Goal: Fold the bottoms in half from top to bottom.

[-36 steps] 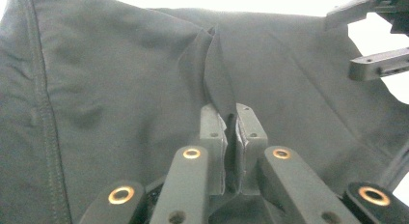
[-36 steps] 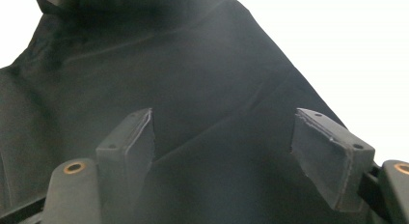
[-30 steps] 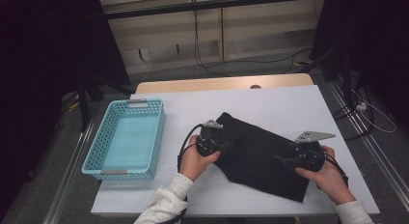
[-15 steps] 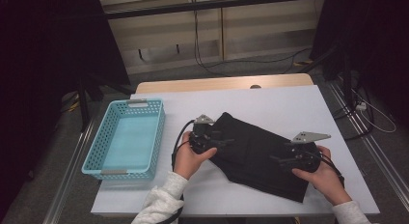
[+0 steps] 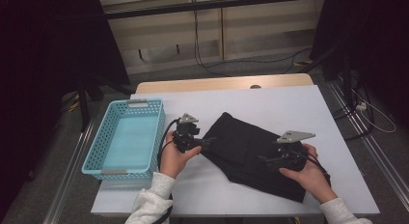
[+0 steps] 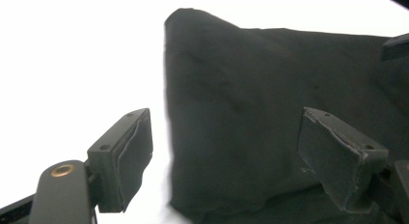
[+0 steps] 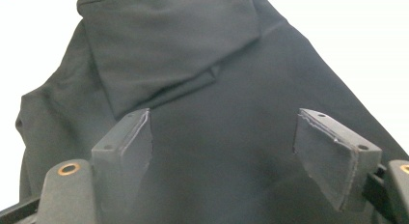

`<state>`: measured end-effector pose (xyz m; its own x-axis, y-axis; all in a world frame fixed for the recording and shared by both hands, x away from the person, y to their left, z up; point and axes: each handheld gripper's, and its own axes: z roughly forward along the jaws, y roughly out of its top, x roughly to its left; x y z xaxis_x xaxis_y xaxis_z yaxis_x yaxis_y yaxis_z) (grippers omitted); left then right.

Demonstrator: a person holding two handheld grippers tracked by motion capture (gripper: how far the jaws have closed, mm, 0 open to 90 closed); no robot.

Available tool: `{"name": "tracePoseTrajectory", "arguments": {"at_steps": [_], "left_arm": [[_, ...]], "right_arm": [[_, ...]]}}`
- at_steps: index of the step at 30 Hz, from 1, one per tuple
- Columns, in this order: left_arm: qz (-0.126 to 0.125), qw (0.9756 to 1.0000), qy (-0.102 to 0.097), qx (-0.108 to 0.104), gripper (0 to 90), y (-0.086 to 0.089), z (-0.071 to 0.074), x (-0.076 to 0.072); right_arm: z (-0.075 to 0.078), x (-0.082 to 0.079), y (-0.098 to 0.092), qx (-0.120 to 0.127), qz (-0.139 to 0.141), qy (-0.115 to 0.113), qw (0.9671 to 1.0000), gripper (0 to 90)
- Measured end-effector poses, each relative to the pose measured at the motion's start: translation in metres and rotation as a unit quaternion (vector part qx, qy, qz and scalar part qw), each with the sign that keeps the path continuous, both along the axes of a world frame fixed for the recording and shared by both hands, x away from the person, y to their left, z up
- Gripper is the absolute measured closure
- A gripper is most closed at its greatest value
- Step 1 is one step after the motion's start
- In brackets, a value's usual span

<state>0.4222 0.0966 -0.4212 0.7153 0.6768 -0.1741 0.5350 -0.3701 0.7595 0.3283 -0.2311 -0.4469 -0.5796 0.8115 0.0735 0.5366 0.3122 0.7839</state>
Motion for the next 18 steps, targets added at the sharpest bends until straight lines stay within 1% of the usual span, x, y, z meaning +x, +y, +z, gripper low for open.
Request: {"name": "tracePoseTrajectory", "arguments": {"at_steps": [3,4,7,9,10,14,15,16,18], "left_arm": [[0.002,1.0,0.001,0.0,19.0,0.003,0.001,0.0],[0.004,1.0,-0.003,0.002,18.6,0.005,0.001,0.0],[0.004,1.0,-0.001,0.005,18.0,0.006,-0.001,0.001],[0.005,1.0,0.0,0.008,18.0,0.007,-0.002,0.001],[0.005,0.9999,-0.001,0.013,18.0,0.009,-0.003,0.002],[0.01,0.9999,0.001,0.011,17.9,0.012,-0.003,0.003],[0.01,0.9999,0.001,0.011,17.7,0.012,-0.003,0.003],[0.011,0.9999,0.0,0.012,17.6,0.013,-0.004,0.004],[0.009,0.9998,0.001,0.016,17.0,0.015,-0.006,0.004]], "right_arm": [[0.001,0.0,0.003,-0.001,0.004,-0.003,1.0,21.5],[0.002,0.001,0.007,0.001,0.007,-0.004,1.0,21.5],[0.003,0.001,0.012,0.001,0.01,-0.007,0.9999,21.6],[0.002,0.002,0.015,0.0,0.012,-0.006,0.9999,21.6],[0.001,0.002,0.016,-0.001,0.014,-0.006,0.9999,21.6],[-0.002,0.003,0.022,-0.003,0.018,-0.002,0.9998,21.5],[-0.002,0.003,0.022,-0.003,0.018,-0.002,0.9998,21.5],[-0.003,0.004,0.025,0.004,0.014,0.0,0.9999,20.2],[-0.003,0.005,0.026,0.003,0.012,-0.002,0.9999,20.1]]}}
